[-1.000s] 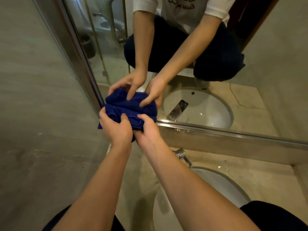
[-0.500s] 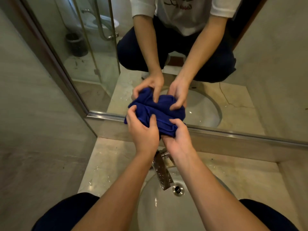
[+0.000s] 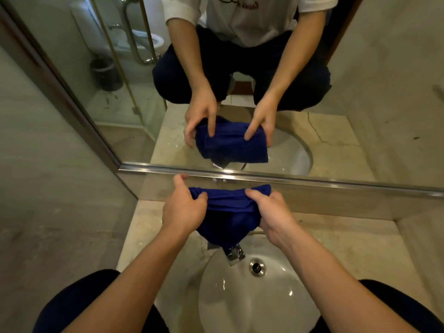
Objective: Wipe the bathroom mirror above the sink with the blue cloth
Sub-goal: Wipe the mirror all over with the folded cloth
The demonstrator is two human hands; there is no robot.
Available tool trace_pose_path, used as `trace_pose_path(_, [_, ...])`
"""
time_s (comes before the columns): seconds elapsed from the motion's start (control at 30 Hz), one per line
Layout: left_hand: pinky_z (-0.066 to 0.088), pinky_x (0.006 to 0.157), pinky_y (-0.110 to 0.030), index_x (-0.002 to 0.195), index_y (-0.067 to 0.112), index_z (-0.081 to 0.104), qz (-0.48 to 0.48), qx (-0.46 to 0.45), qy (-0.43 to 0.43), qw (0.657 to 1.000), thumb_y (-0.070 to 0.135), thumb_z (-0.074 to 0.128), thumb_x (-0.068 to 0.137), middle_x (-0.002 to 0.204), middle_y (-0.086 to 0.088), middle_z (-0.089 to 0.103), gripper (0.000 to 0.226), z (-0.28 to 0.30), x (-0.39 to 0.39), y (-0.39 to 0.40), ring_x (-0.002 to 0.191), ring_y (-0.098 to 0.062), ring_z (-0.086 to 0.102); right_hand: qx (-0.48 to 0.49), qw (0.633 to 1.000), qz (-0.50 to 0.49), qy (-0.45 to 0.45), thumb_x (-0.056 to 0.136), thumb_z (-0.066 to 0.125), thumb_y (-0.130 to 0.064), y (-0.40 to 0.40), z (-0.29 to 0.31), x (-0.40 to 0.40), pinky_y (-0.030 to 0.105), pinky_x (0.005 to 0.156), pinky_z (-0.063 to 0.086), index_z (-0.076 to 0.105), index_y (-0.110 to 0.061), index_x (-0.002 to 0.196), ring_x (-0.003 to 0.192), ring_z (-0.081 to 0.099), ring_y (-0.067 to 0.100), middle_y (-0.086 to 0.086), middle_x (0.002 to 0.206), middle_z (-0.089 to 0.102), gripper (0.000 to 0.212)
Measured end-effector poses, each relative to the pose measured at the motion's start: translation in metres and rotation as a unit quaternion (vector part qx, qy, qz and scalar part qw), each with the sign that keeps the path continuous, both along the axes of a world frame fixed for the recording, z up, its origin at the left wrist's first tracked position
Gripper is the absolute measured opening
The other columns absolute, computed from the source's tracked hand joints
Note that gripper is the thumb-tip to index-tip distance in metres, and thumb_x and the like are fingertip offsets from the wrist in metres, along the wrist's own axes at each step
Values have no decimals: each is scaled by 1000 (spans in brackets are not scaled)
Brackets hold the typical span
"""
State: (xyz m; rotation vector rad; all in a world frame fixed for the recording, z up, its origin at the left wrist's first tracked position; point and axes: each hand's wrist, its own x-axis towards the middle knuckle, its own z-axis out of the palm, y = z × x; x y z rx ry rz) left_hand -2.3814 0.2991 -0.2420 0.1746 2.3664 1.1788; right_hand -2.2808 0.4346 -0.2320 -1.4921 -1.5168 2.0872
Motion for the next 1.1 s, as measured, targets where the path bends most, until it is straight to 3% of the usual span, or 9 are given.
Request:
trace_pose_path(0.1, [56,61,-27,102,26,58,46,88,-96,990,17,58,94,94,-3,66,11,2,-5,-4,74,-18,61,-113,991,-56,38,91,62,-7,2,-5,-5,34,61,59,60,1,104,66,68,23,16,85,69,17])
trace_pose_path(0.17, [46,46,-20,89,25,62,82,161,-172,968,15,58,94,88,-1,65,12,9,-7,-9,67,-16,58,-196,974,-85,76,92,60,-8,3,-3,-7,32,57,58,64,-2,102,60,68,22,14,78,71,12])
trace_pose_path(0.43, [49,53,-26,91,19,57,151,306,-261,903,9,58,95,78,-5,66,11,1,-2,0,61,-16,62,-288,945,-119,102,100,49,-27,-19,-4,-6,45,87,52,65,-1,100,88,68,32,19,88,74,31])
trace_pose_path(0.6, [51,91,-43,104,1,62,130,415,-395,809,8,55,91,95,-21,66,17,-5,16,44,82,-27,65,-267,936,-203,103,99,32,-9,24,-3,12,39,60,59,59,4,93,61,69,31,22,77,68,30])
trace_pose_path(0.73, [48,98,-35,107,-6,62,153,485,-442,739,-1,46,90,103,-20,64,24,-7,32,77,91,-26,65,-278,896,-276,211,98,31,-1,64,-1,18,43,99,47,57,6,101,85,60,33,24,94,61,27])
trace_pose_path(0.83, [56,91,-34,130,-5,51,187,535,-413,713,-9,51,82,114,-22,63,48,-16,37,93,99,-28,64,-270,879,-272,284,91,37,5,67,-8,14,38,76,58,57,4,96,86,60,29,22,80,68,20])
trace_pose_path(0.9, [59,81,-33,134,-1,47,203,522,-377,738,-16,49,84,115,-21,63,52,-21,42,99,98,-27,65,-226,896,-250,289,80,53,3,59,-19,6,35,76,60,59,1,103,92,63,27,16,85,72,24])
trace_pose_path(1.0, [60,77,-29,128,10,45,196,445,-275,829,-18,56,84,119,-14,65,53,-25,49,103,99,-22,66,-155,916,-237,283,68,76,-3,51,-32,-5,49,97,51,46,-4,135,119,59,36,19,126,63,73])
trace_pose_path(1.1, [56,92,-38,121,17,44,181,385,-188,885,-7,70,82,117,-9,67,53,-31,47,105,103,-20,68,-116,929,-243,254,90,63,-1,49,-43,-16,39,78,59,39,-3,136,117,60,35,22,127,60,52])
